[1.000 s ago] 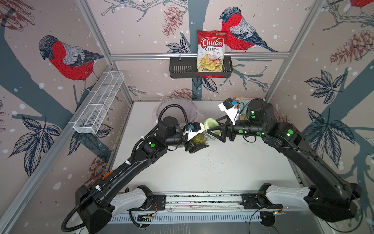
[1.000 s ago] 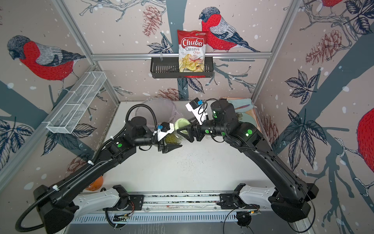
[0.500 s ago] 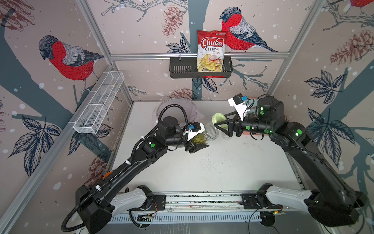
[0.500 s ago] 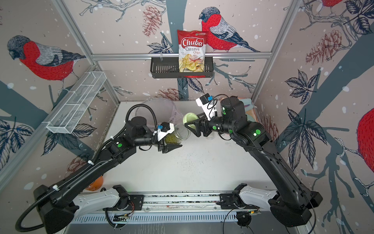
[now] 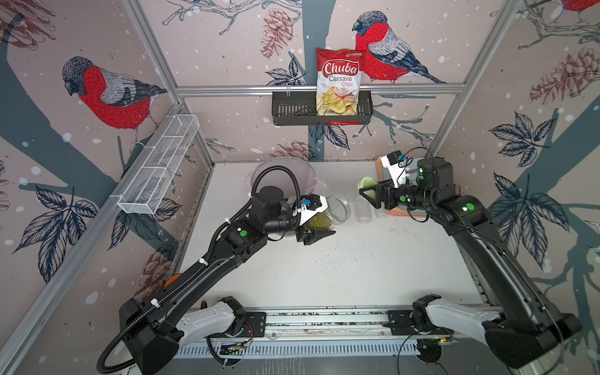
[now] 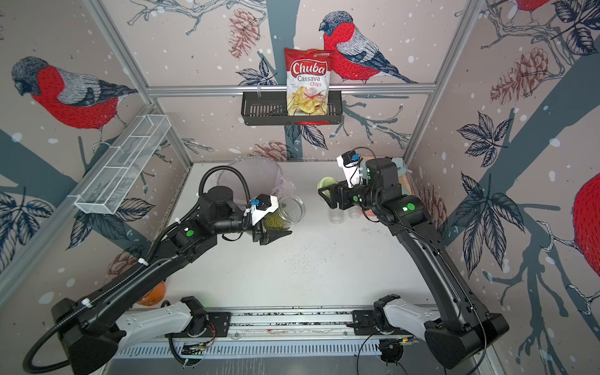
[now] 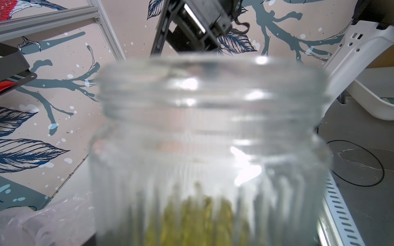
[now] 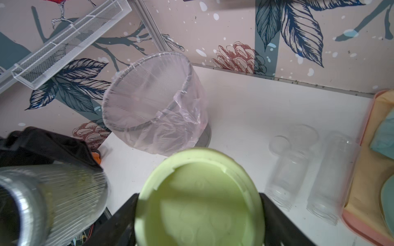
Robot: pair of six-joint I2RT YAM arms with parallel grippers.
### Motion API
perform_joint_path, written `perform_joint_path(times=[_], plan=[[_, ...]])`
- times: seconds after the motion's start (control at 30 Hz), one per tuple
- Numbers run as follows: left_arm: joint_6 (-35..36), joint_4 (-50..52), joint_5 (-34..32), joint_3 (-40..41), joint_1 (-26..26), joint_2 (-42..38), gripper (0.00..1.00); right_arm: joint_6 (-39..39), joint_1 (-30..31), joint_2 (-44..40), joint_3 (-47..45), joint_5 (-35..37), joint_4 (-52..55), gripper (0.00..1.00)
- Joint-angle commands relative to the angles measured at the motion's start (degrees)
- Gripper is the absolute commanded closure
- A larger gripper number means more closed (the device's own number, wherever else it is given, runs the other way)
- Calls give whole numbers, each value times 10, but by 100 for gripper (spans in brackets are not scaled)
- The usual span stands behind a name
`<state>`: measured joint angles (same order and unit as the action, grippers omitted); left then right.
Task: Empty moldy mung beans from jars
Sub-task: Place the lid at the center of the board.
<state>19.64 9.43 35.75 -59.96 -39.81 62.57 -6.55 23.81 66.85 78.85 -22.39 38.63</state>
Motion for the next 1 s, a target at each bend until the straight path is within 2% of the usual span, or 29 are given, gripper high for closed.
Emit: perform_joint_path(times=[0.0, 0.2, 0.47, 0.77, 0.97], plan=[[1, -60, 4, -2, 2, -10, 100, -17, -13, 10, -20, 53, -40, 32], [1, -60, -2, -3, 2, -17, 100, -37, -39, 35, -60, 100, -35, 33], [2, -60, -6, -5, 2, -21, 100, -68, -41, 47, -98, 122, -58, 33], [1, -62, -9, -8, 2, -25, 100, -95, -31, 116, -101, 116, -82, 34], [0, -64, -10, -10, 2, -23, 100, -106, -3, 206, -73, 126, -114, 34]])
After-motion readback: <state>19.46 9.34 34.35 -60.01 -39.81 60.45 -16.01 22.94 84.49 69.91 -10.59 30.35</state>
